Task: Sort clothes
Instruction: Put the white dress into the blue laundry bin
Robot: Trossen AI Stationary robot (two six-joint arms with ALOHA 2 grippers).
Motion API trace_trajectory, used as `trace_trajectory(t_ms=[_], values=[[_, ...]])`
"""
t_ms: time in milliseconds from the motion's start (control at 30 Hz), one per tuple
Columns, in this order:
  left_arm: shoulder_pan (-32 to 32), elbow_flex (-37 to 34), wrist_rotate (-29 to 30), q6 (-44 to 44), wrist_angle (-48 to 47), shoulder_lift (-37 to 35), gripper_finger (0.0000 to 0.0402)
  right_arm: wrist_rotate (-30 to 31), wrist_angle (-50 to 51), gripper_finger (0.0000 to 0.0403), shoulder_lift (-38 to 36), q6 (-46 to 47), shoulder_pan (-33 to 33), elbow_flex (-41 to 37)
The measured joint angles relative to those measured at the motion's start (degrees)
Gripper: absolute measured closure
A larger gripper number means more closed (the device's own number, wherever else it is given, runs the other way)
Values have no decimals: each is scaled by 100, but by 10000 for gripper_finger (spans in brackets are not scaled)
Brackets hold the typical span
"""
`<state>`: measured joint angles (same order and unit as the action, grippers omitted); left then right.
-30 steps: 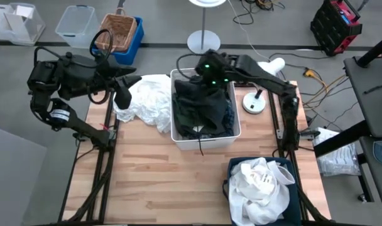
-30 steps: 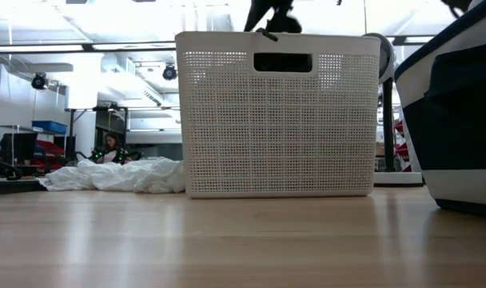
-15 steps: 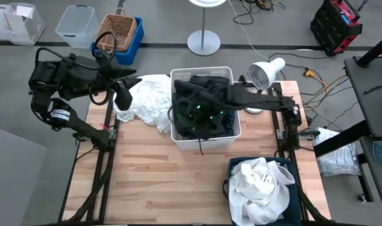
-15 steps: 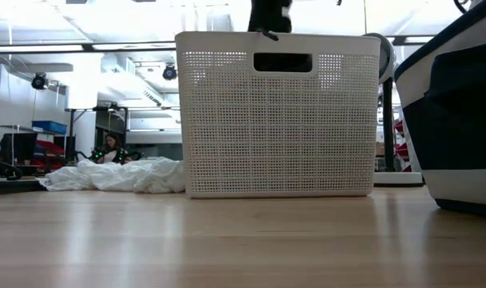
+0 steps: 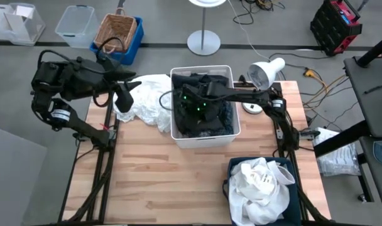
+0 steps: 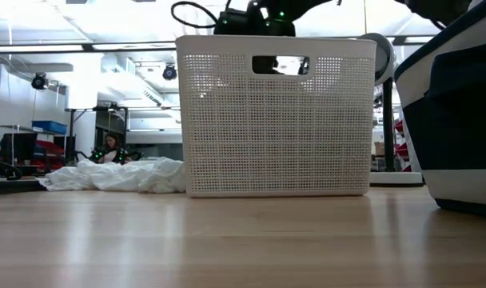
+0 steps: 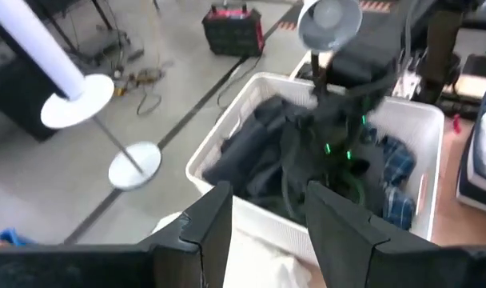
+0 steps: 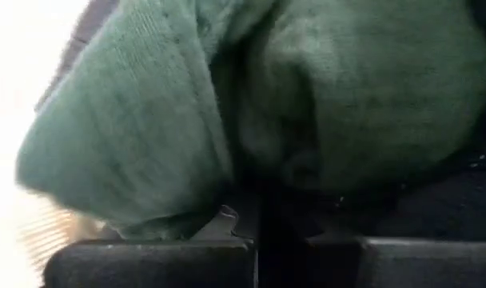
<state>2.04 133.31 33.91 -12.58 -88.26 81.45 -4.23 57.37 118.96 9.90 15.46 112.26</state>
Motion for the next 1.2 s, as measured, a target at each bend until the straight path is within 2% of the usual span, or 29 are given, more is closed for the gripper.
trace_trajectory(t_ms=[200,333,500,600,767,867,1033,1200], values=[[-26,-407,5,-654,-177,-10,263,-178,295,390,-272,-73,-78,735],[-62,-947,7,-909,-175,0,263,-223,887,376,-417,-93,-173,1433],[-107,-1819,-119,-1224,-177,-79,263,-206,1697,319,-411,14,-286,2224],[-107,-2498,-474,-1438,-176,-227,263,-177,1811,282,-714,146,-319,2186],[-255,-3898,-498,-1952,-62,-594,263,-155,1955,236,-1245,213,-348,2180],[-632,-4824,-631,-2062,568,-850,263,-126,1905,217,-1599,223,-348,2182],[-1692,-6259,-1851,-1630,2185,-1132,263,215,1862,201,-1991,322,-363,2189],[-2964,-7020,-2477,-1397,2541,-1088,263,298,1868,200,-2194,554,-398,2186]])
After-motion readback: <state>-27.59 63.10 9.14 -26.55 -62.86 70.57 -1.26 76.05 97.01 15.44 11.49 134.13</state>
